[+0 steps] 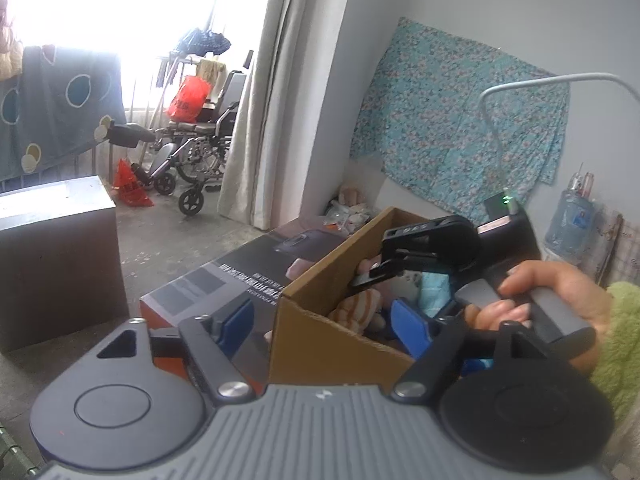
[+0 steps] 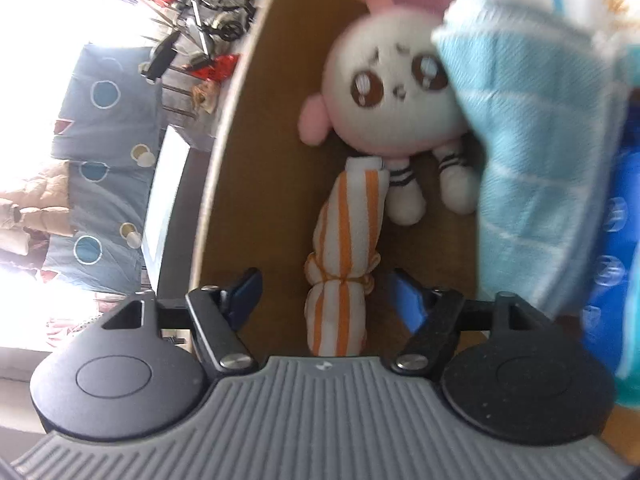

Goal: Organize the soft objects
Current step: 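Lower the striped towel into the box and open the right tool, then move the right tool back to the green scrunchie on the table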

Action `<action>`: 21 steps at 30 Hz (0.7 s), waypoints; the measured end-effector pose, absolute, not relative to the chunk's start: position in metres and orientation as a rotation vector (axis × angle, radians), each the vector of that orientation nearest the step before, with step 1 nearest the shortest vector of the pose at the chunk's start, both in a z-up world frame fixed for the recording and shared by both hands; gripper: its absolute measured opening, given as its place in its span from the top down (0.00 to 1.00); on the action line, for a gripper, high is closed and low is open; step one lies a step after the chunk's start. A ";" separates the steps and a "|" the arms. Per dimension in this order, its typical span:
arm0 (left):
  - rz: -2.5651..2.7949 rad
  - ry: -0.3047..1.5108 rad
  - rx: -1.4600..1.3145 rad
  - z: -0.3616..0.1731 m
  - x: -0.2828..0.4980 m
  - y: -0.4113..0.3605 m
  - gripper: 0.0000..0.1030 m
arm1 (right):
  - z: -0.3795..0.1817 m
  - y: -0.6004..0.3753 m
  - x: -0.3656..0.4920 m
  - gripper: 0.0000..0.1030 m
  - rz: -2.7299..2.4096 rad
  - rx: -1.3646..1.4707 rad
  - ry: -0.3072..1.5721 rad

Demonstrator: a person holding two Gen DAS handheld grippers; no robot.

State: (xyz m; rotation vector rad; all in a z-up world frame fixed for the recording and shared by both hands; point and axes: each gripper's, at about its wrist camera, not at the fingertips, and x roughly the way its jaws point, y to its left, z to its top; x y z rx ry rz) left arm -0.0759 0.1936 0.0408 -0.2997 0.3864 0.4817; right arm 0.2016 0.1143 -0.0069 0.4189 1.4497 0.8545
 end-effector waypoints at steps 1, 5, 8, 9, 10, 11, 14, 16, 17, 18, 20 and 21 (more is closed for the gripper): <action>0.468 0.382 -0.300 0.043 -0.077 0.191 0.19 | 0.001 0.106 0.200 0.29 0.866 0.423 1.434; 0.369 0.361 -0.280 0.049 -0.079 0.174 0.10 | 0.042 0.053 0.186 0.25 0.970 0.460 1.338; 0.250 0.342 -0.246 0.054 -0.084 0.148 0.05 | 0.074 -0.003 0.173 0.18 1.034 0.463 1.227; 0.195 0.341 -0.235 0.055 -0.083 0.138 0.04 | 0.085 -0.030 0.170 0.17 1.036 0.454 1.185; 0.136 0.340 -0.226 0.055 -0.083 0.126 0.02 | 0.095 -0.057 0.161 0.15 1.026 0.445 1.139; 0.065 0.342 -0.217 0.055 -0.082 0.113 0.02 | 0.103 -0.087 0.150 0.13 1.002 0.437 1.086; -0.159 0.385 -0.189 0.051 -0.073 0.070 0.01 | 0.123 -0.172 0.114 0.08 0.886 0.400 0.916; -0.300 0.426 -0.146 0.046 -0.065 0.038 0.01 | 0.127 -0.222 0.087 0.07 0.767 0.373 0.816; -0.356 0.444 -0.112 0.043 -0.061 0.023 0.01 | 0.127 -0.244 0.074 0.07 0.701 0.355 0.779; -0.397 0.458 -0.080 0.038 -0.058 0.009 0.01 | 0.125 -0.263 0.061 0.07 0.644 0.344 0.754; -0.458 0.484 -0.022 0.031 -0.052 -0.019 0.01 | 0.117 -0.297 0.037 0.06 0.554 0.351 0.710; -0.487 0.490 -0.003 0.026 -0.049 -0.032 0.01 | 0.110 -0.313 0.026 0.06 0.518 0.362 0.693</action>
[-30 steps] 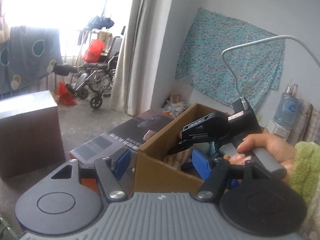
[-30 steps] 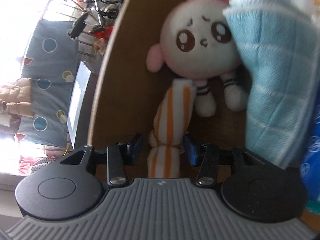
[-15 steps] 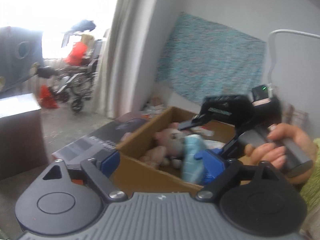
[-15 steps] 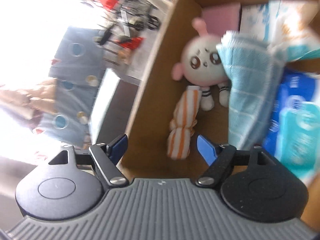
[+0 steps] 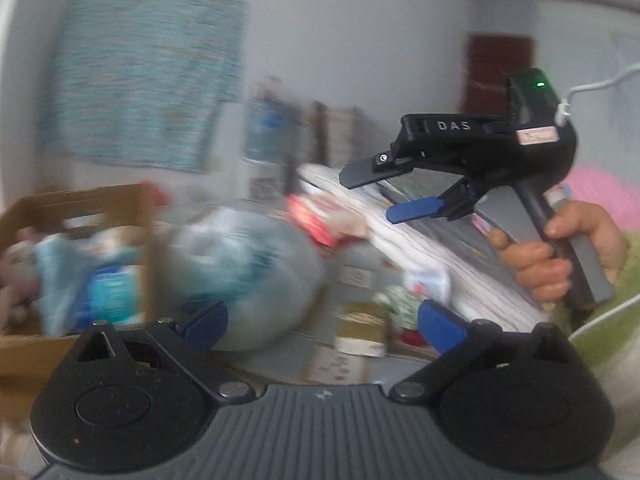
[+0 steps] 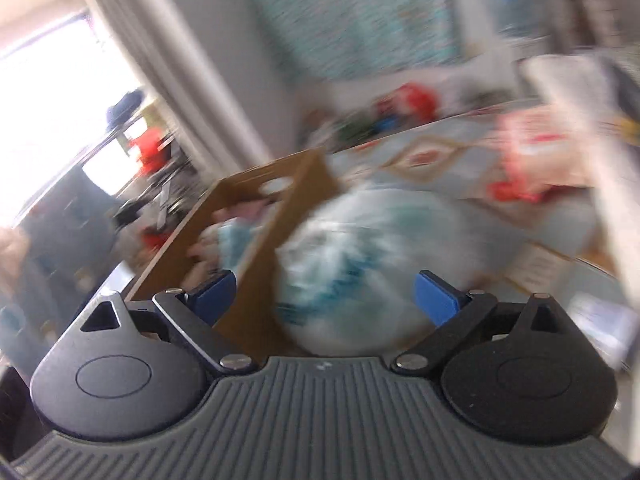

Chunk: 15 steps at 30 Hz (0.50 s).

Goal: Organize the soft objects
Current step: 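Move the right tool back to the green scrunchie on the table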

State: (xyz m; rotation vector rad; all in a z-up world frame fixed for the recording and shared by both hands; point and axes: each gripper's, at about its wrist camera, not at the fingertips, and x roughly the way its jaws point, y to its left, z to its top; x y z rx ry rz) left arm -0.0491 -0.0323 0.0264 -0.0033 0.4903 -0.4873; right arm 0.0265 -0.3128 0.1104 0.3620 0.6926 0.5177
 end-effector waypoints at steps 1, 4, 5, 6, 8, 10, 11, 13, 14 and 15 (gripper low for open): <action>-0.509 0.498 0.009 0.023 -0.045 -0.042 0.01 | 0.102 -0.326 0.014 0.06 0.476 0.375 0.677; -0.555 0.525 0.043 0.009 -0.033 -0.069 0.01 | 0.076 -0.362 -0.016 0.06 0.351 0.442 0.648; -0.561 0.540 0.057 0.005 -0.030 -0.078 0.01 | 0.064 -0.369 -0.024 0.06 0.321 0.467 0.642; -0.569 0.553 0.073 -0.001 -0.026 -0.086 0.01 | 0.053 -0.373 -0.030 0.06 0.290 0.491 0.639; -0.591 0.570 0.103 -0.012 -0.019 -0.103 0.02 | 0.033 -0.381 -0.041 0.06 0.237 0.521 0.634; -0.603 0.582 0.133 -0.017 -0.012 -0.112 0.02 | 0.016 -0.390 -0.048 0.06 0.209 0.533 0.636; -0.605 0.583 0.152 -0.020 -0.010 -0.119 0.02 | 0.011 -0.394 -0.050 0.06 0.195 0.540 0.637; -0.602 0.582 0.191 -0.025 -0.005 -0.131 0.02 | 0.002 -0.399 -0.046 0.07 0.176 0.541 0.643; -0.605 0.580 0.205 -0.029 -0.002 -0.136 0.03 | -0.001 -0.401 -0.045 0.07 0.171 0.546 0.643; -0.605 0.583 0.214 -0.031 0.001 -0.139 0.03 | -0.005 -0.404 -0.043 0.08 0.166 0.555 0.646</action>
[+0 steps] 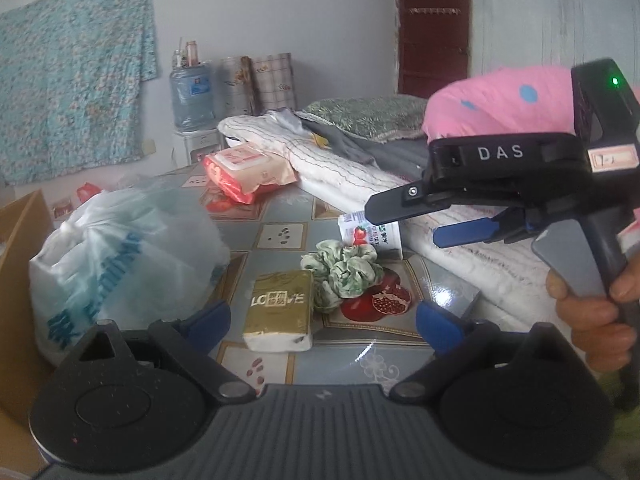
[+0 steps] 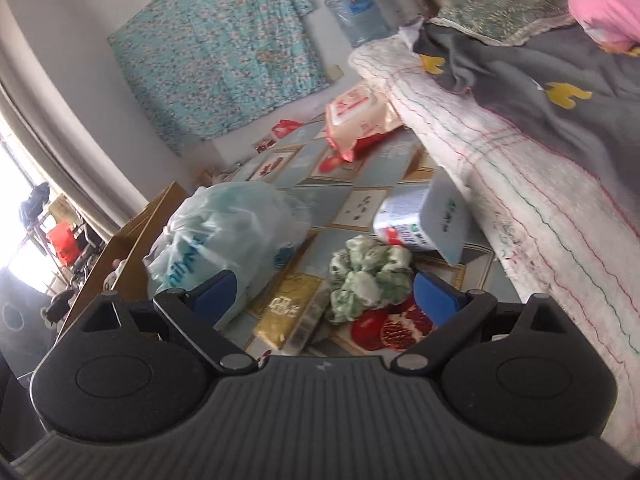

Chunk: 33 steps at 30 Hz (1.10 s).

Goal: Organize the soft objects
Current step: 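Move the right tool back to the green scrunchie on the table, then close the right tool on the green scrunchie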

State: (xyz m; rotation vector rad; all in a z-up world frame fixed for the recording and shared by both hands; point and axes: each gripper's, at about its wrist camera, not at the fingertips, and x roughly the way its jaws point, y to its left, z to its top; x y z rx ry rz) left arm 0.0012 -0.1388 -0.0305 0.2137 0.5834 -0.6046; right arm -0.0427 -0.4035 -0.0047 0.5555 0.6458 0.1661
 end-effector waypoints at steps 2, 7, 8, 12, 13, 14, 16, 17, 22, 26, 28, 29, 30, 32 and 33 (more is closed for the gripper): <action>-0.594 0.594 0.231 -0.035 0.008 -0.145 0.06 | -0.011 -0.409 -0.039 0.08 0.149 0.565 0.648; -0.550 0.616 0.257 -0.044 0.029 -0.151 0.11 | -0.010 -0.413 -0.025 0.13 0.140 0.567 0.659; -0.543 0.622 0.258 -0.044 0.033 -0.152 0.13 | -0.012 -0.414 -0.023 0.13 0.157 0.581 0.663; -0.529 0.668 0.239 -0.051 0.053 -0.154 0.18 | -0.011 -0.413 -0.018 0.19 0.173 0.601 0.686; -0.527 0.681 0.238 -0.054 0.057 -0.155 0.21 | -0.013 -0.411 -0.018 0.23 0.170 0.598 0.699; -0.525 0.693 0.238 -0.056 0.061 -0.155 0.23 | -0.017 -0.409 -0.015 0.25 0.169 0.598 0.716; -0.522 0.714 0.238 -0.061 0.068 -0.156 0.25 | -0.027 -0.406 -0.010 0.31 0.160 0.606 0.748; -0.521 0.724 0.235 -0.063 0.071 -0.156 0.26 | -0.031 -0.404 -0.006 0.33 0.147 0.608 0.763; -0.508 0.770 0.223 -0.070 0.083 -0.156 0.29 | -0.043 -0.399 0.005 0.39 0.107 0.609 0.777; -0.501 0.808 0.204 -0.076 0.090 -0.157 0.31 | -0.046 -0.399 0.013 0.41 0.077 0.615 0.773; -0.498 0.826 0.195 -0.079 0.093 -0.157 0.34 | -0.049 -0.399 0.016 0.46 0.070 0.622 0.776; -0.497 0.836 0.189 -0.081 0.094 -0.157 0.36 | -0.051 -0.399 0.018 0.47 0.069 0.629 0.778; -0.498 0.842 0.182 -0.082 0.095 -0.157 0.37 | -0.053 -0.400 0.019 0.51 0.069 0.634 0.778; -0.494 0.844 0.166 -0.083 0.096 -0.157 0.43 | -0.055 -0.399 0.021 0.57 0.064 0.632 0.774; -0.491 0.839 0.163 -0.083 0.096 -0.157 0.45 | -0.056 -0.398 0.022 0.63 0.063 0.631 0.772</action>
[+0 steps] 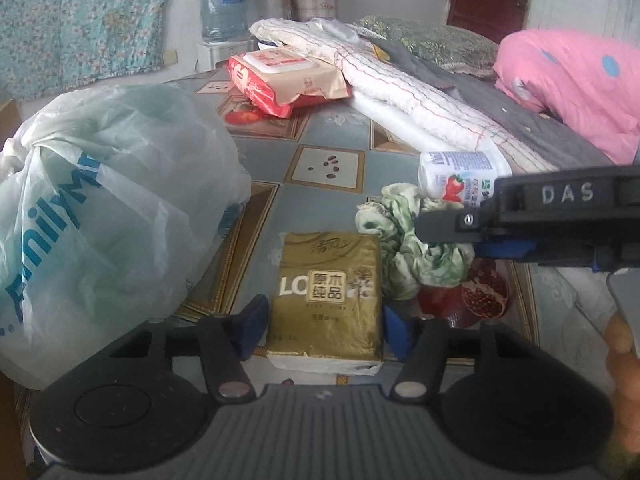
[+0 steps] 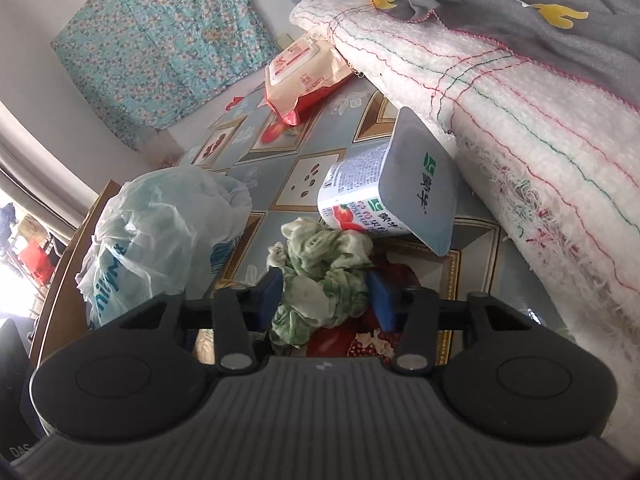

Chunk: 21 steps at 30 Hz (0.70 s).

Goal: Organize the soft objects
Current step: 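Close the right tool on the green scrunchie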

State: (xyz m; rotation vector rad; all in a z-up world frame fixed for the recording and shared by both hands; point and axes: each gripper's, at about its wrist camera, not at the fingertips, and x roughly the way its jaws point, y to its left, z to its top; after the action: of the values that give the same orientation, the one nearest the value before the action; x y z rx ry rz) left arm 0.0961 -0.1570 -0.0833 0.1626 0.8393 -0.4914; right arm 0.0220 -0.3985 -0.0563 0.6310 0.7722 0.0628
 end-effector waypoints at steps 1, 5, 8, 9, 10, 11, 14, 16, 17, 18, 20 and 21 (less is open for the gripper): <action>-0.490 0.836 0.161 -0.083 0.096 -0.157 0.47 | -0.058 -0.399 0.022 0.71 0.064 0.633 0.771; -0.487 0.831 0.132 -0.081 0.096 -0.153 0.48 | -0.062 -0.402 0.021 0.81 0.087 0.672 0.768; -0.482 0.825 0.109 -0.077 0.094 -0.148 0.48 | -0.060 -0.402 0.015 0.83 0.110 0.696 0.748; -0.482 0.819 0.101 -0.075 0.093 -0.146 0.48 | -0.058 -0.402 0.013 0.83 0.121 0.704 0.742; -0.482 0.813 0.095 -0.073 0.091 -0.144 0.48 | -0.056 -0.401 0.011 0.83 0.129 0.707 0.735; -0.481 0.804 0.089 -0.070 0.089 -0.142 0.48 | -0.054 -0.401 0.009 0.84 0.134 0.708 0.726; -0.484 0.779 0.076 -0.061 0.083 -0.137 0.48 | -0.045 -0.398 0.003 0.84 0.155 0.709 0.695; -0.484 0.759 0.066 -0.053 0.079 -0.134 0.48 | -0.037 -0.396 -0.002 0.85 0.177 0.708 0.673; -0.485 0.745 0.061 -0.048 0.076 -0.132 0.48 | -0.033 -0.395 -0.004 0.85 0.185 0.703 0.662; -0.484 0.732 0.057 -0.044 0.073 -0.131 0.48 | -0.028 -0.394 -0.005 0.85 0.194 0.697 0.649; -0.484 0.699 0.044 -0.032 0.067 -0.126 0.48 | -0.017 -0.392 -0.009 0.85 0.215 0.686 0.624; -0.484 0.679 0.037 -0.026 0.065 -0.124 0.48 | -0.010 -0.390 -0.010 0.85 0.226 0.680 0.609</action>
State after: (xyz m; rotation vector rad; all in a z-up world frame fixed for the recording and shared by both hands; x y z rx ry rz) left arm 0.0646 -0.1238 -0.0260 0.0371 0.6793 -0.4842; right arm -0.0101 -0.3901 -0.0105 0.6796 0.6092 0.2262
